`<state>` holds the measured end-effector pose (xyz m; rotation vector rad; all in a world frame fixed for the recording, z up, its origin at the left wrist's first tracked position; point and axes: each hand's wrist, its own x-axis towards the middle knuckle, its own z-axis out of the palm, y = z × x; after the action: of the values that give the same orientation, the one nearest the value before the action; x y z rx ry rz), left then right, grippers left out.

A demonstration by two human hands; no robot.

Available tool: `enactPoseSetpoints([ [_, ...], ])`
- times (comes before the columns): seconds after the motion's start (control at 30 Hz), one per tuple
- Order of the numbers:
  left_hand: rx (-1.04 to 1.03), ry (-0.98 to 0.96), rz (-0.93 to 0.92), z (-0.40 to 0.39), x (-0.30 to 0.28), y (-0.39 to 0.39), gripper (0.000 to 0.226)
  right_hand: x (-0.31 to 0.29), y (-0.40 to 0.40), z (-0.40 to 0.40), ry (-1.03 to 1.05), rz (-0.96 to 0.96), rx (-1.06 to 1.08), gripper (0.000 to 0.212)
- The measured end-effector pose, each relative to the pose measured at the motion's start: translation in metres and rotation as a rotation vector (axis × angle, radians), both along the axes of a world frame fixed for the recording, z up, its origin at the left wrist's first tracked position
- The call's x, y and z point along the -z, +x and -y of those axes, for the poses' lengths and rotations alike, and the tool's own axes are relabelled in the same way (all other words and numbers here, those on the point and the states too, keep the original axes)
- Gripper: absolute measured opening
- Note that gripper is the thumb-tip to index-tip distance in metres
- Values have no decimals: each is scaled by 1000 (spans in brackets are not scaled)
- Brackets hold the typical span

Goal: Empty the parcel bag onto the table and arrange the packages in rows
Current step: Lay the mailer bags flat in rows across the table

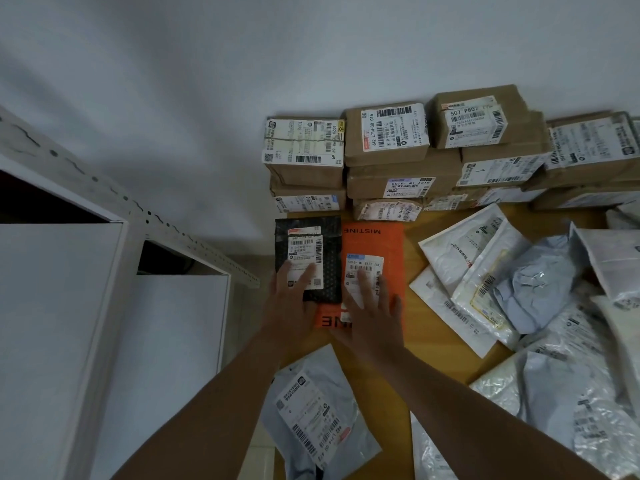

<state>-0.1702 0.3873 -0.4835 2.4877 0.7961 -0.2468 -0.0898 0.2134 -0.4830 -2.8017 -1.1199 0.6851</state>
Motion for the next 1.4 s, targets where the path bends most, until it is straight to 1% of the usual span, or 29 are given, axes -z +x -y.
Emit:
enactPoseSetpoints([
  [0.2, -100, -49, -13, 4, -3, 6, 67, -4, 5, -4, 24, -43, 35, 101],
  [0.27, -93, -38, -4, 3, -2, 9, 66, -5, 6, -5, 14, -49, 39, 100],
  [0.4, -69, -24, 10, 3, -5, 14, 73, -6, 9, -4, 69, -72, 52, 97],
  [0.53, -126, -7, 70, 9, -12, 15, 79, -5, 6, 7, 209, -9, 70, 91],
  [0.6, -187, -11, 123, 12, -15, 10, 79, -9, -1, 18, 269, 45, 118, 83],
  [0.67, -270, -32, 142, 19, -18, 1, 75, -13, -15, 31, 311, 99, 101, 72],
  [0.73, -361, -48, 109, 29, -25, -15, 71, -17, -40, 44, 331, 103, -8, 66],
  [0.77, -410, -52, 61, 34, -28, -26, 72, -19, -54, 49, 323, 78, -64, 69],
  [0.83, -516, -68, -70, 44, -34, -53, 73, -21, -79, 59, 232, -3, -144, 82],
  [0.9, -629, -79, -147, 48, -35, -82, 71, -15, -96, 65, 107, -49, -148, 87],
  [0.97, -750, -190, -164, 49, -29, -107, 72, -10, -106, 65, 16, -67, -47, 81],
  [1.0, -802, -292, -153, 50, -26, -117, 74, -11, -111, 62, 5, -79, 27, 77],
  [1.03, -839, -416, -125, 53, -25, -125, 76, -11, -113, 60, -3, -90, 108, 74],
  [1.07, -869, -535, -85, 58, -28, -130, 80, -13, -116, 57, -27, -142, 171, 70],
  [1.13, -907, -688, -12, 70, -31, -140, 81, -19, -121, 50, 3, -209, 295, 59],
  [1.23, -988, -767, 131, 80, -27, -145, 69, -24, -125, 40, 53, -314, 444, 31],
  [1.27, -1021, -790, 160, 79, -24, -145, 64, -23, -126, 38, 68, -356, 481, 27],
  [1.33, -1073, -831, 222, 70, -18, -145, 46, -18, -124, 35, 152, -433, 568, 27],
  [1.4, -1067, -854, 250, 58, -23, -136, 27, -21, -119, 32, 256, -479, 636, 29],
])
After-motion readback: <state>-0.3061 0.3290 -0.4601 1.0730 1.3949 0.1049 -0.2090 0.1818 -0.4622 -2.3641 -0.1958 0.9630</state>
